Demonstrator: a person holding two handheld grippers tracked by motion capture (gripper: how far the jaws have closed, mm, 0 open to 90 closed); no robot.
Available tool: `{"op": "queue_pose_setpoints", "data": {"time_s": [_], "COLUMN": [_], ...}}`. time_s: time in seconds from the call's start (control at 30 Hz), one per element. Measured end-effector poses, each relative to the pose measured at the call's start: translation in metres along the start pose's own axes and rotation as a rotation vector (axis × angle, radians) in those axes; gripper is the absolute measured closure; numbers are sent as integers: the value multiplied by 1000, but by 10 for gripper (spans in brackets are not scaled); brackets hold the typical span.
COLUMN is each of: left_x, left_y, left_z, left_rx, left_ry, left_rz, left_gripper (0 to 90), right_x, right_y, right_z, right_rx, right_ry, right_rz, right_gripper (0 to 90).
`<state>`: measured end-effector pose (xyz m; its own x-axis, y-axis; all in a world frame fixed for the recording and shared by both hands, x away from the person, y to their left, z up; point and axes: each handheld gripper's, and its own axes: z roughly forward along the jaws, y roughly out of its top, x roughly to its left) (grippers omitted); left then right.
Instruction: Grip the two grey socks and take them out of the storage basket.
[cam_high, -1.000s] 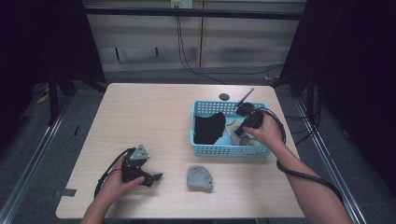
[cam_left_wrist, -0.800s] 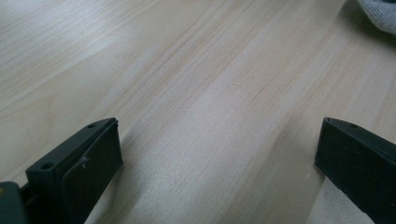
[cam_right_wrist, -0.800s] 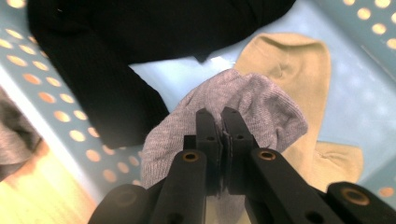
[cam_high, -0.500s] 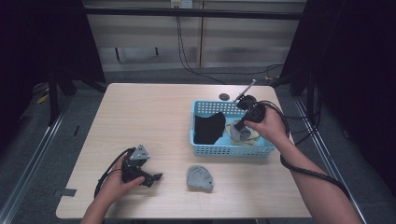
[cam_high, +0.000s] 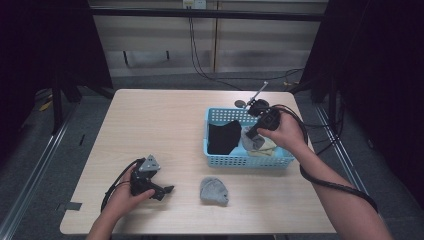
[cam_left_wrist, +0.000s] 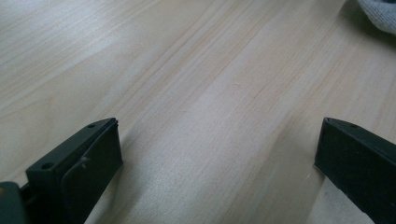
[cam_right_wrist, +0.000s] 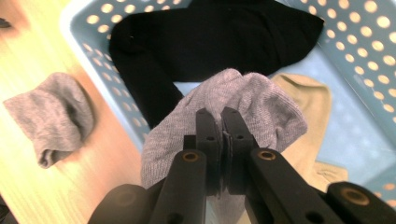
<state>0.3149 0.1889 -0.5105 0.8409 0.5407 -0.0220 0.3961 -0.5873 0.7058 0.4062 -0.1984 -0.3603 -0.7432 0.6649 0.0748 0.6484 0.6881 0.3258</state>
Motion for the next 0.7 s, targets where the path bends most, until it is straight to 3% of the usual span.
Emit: {"op": "queue_pose_setpoints", "data": {"time_s": [0.27, 0.7], "left_x": [0, 0], "left_y": [0, 0], "left_z": [0, 0], "left_rx": [0, 0], "left_ry": [0, -2], "left_rz": [0, -3], "left_gripper": [0, 0], "right_x": [17, 38], "right_y": [7, 10], "right_z": [-5, -12], "right_rx": [-8, -23], "right_ry": [16, 44], "right_rz": [-56, -105], "right_gripper": [873, 873]}}
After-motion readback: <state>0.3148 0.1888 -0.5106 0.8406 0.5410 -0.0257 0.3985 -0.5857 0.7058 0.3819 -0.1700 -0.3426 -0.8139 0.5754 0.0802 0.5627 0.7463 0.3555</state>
